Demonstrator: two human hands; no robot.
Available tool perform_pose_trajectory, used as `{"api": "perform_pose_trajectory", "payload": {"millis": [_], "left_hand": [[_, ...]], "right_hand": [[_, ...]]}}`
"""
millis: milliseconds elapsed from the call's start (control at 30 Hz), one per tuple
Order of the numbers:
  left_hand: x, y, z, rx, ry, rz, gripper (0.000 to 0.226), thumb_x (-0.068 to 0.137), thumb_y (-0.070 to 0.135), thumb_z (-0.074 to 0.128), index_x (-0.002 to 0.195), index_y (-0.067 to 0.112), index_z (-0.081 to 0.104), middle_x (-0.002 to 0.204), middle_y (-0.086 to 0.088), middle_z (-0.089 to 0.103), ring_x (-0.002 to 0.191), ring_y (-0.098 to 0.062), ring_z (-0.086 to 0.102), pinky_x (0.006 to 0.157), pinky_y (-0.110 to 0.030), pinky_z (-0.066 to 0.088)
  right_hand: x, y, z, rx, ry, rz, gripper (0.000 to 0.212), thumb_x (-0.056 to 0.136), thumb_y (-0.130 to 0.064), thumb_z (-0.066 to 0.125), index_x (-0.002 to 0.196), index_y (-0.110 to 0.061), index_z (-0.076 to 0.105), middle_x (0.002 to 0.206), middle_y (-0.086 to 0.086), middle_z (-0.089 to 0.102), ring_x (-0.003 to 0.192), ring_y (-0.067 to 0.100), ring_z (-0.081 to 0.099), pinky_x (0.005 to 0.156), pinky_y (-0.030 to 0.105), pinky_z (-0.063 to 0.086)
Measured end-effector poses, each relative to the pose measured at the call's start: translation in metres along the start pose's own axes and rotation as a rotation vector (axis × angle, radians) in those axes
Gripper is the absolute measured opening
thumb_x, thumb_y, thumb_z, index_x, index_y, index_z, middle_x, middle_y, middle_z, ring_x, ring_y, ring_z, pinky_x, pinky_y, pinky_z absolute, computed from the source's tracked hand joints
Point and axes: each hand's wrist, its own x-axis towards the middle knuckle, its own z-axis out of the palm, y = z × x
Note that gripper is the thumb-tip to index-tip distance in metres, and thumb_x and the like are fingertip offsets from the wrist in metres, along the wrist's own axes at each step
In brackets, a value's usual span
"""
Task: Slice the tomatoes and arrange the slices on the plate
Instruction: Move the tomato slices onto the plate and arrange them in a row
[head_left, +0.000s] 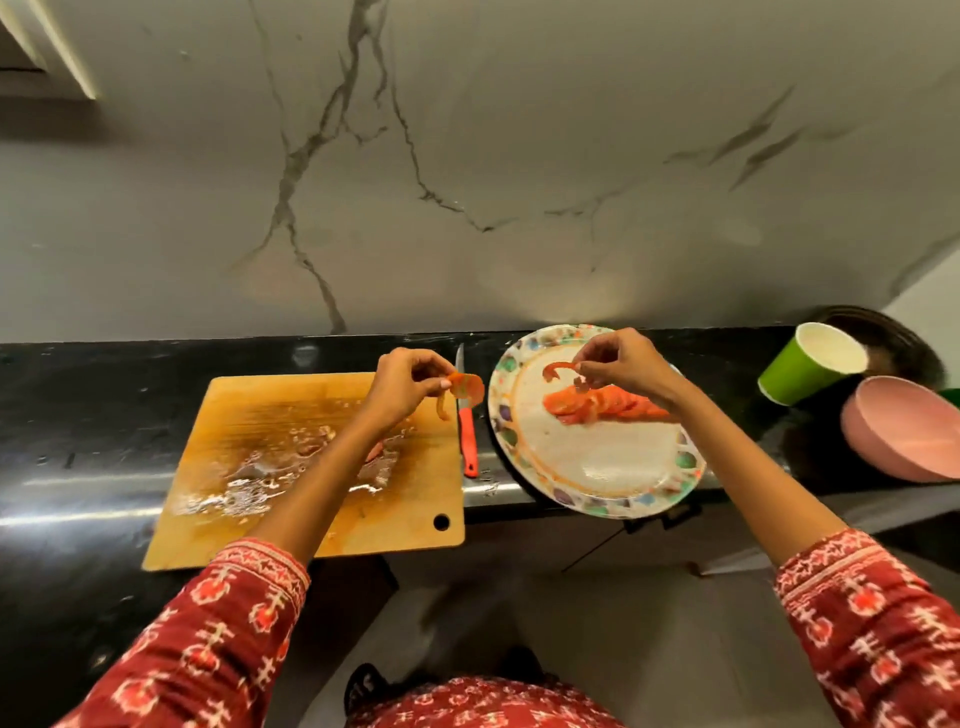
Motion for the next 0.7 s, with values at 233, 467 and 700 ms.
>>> {"api": "perform_pose_trajectory", "payload": {"millis": [233, 467, 700], "left_hand": [[0.034, 0.018, 0.067, -0.053, -0.051, 0.033, 0.019, 0.076, -0.005, 0.068, 0.093, 0.002, 0.067, 0.085, -0.004, 0.066, 0.068, 0.01, 0.061, 0.068, -0.008, 0.05], [0.041, 0.023, 0.079, -0.009, -0.052, 0.032, 0.014, 0.08, -0.001, 0.066, 0.093, 0.004, 0.069, 0.087, 0.001, 0.064, 0.08, 0.0, 0.058, 0.066, -0.007, 0.049], [0.048, 0.025, 0.081, -0.009, -0.049, -0.002, 0.012, 0.081, 0.0, 0.065, 0.091, 0.006, 0.069, 0.087, 0.0, 0.064, 0.08, 0.0, 0.059, 0.065, -0.008, 0.049]], "right_hand": [[0.005, 0.031, -0.01, -0.208, -0.028, -0.045, 0.013, 0.082, 0.0, 0.066, 0.095, -0.002, 0.069, 0.084, 0.007, 0.066, 0.066, 0.009, 0.06, 0.061, 0.011, 0.049], [0.033, 0.039, 0.02, -0.256, -0.089, -0.06, 0.012, 0.079, -0.002, 0.068, 0.091, -0.001, 0.07, 0.091, 0.014, 0.07, 0.076, 0.015, 0.06, 0.063, 0.02, 0.048], [0.044, 0.054, 0.03, -0.362, -0.009, -0.079, 0.009, 0.083, -0.007, 0.067, 0.09, -0.003, 0.07, 0.092, 0.012, 0.07, 0.076, 0.013, 0.056, 0.068, 0.024, 0.046]]}}
